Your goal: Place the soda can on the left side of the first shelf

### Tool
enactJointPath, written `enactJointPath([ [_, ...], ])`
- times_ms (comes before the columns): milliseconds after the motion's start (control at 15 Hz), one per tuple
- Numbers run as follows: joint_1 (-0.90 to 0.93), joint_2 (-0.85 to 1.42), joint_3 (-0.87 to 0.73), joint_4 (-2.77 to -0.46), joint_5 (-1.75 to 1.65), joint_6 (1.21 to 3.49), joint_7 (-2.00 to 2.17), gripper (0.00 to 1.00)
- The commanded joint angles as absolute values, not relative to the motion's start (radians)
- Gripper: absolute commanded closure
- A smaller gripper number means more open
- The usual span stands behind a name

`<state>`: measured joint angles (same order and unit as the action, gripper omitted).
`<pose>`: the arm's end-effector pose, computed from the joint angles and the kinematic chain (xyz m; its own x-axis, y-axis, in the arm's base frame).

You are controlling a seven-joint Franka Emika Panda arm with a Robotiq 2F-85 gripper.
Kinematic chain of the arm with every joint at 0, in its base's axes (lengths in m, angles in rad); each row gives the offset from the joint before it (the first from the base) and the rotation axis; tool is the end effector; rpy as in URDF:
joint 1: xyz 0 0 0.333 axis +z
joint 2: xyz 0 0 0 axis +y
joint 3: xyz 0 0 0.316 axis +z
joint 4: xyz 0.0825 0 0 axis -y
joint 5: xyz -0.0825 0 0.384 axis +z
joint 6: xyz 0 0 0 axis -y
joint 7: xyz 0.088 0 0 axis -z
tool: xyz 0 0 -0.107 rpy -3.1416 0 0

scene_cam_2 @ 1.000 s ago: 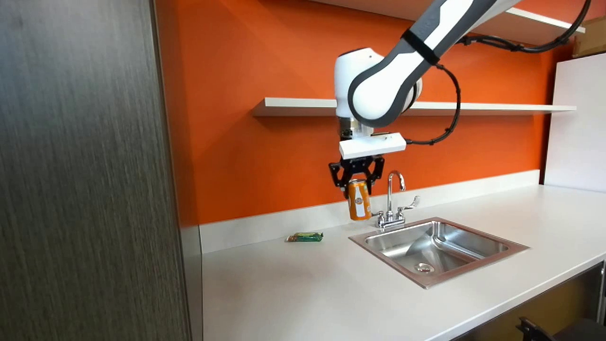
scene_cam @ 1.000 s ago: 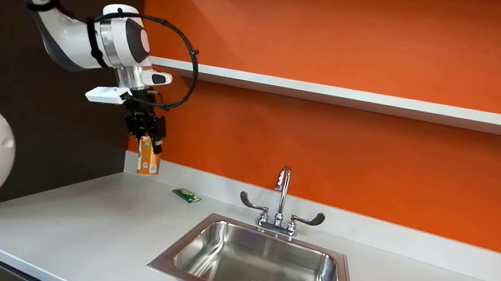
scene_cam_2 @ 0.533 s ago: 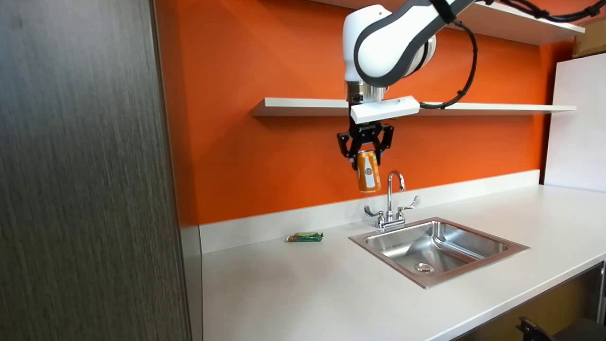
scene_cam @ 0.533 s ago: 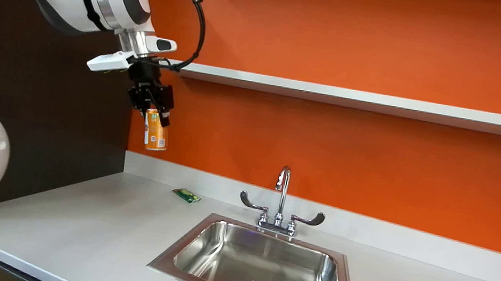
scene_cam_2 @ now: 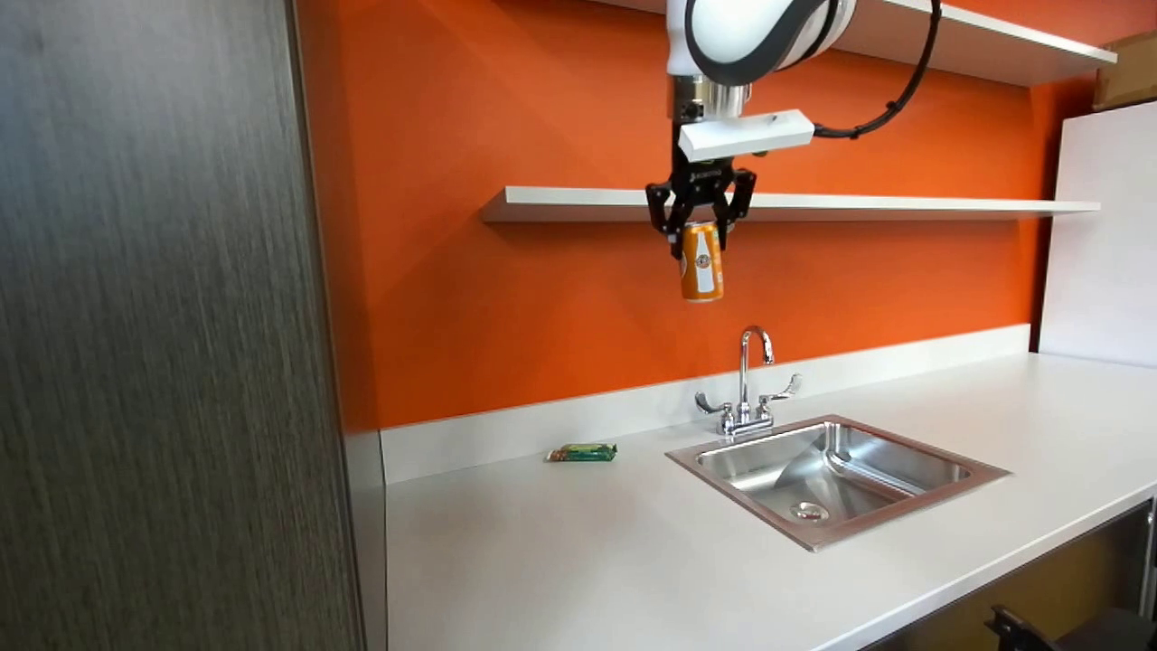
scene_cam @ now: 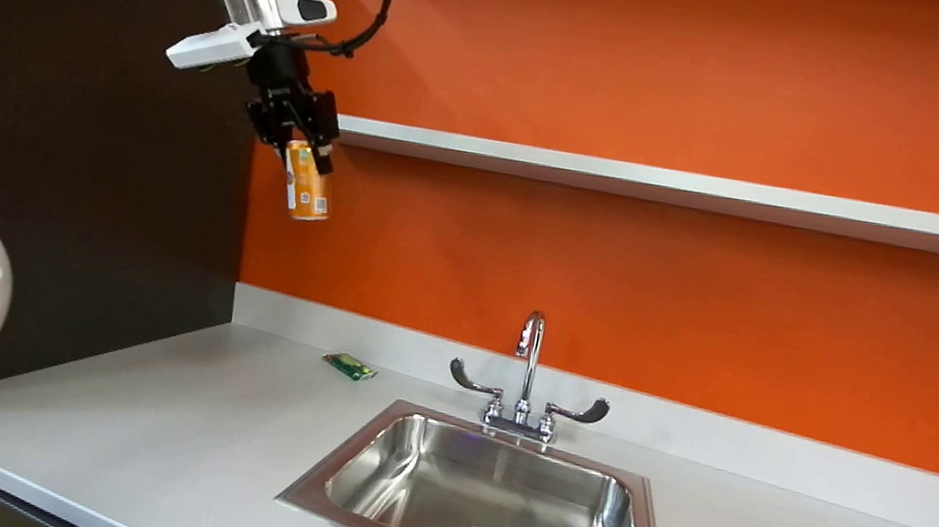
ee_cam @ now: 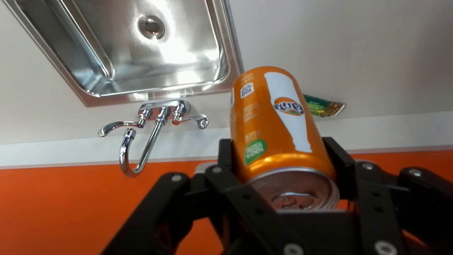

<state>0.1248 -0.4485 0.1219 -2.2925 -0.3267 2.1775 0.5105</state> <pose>0.4365 0.1041 0.5580 0.9026 -0.0732 0.4242 -0.1602 -0.9718 0.1731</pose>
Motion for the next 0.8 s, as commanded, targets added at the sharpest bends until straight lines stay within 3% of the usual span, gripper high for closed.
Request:
enactJointPath([
  [0, 0.077, -0.486, 0.149, -2.215, -0.290, 2.150, 0.459, 0.62],
  [733, 0.011, -0.470, 0.083, -1.979, -0.293, 2.175, 0.231, 0.62],
])
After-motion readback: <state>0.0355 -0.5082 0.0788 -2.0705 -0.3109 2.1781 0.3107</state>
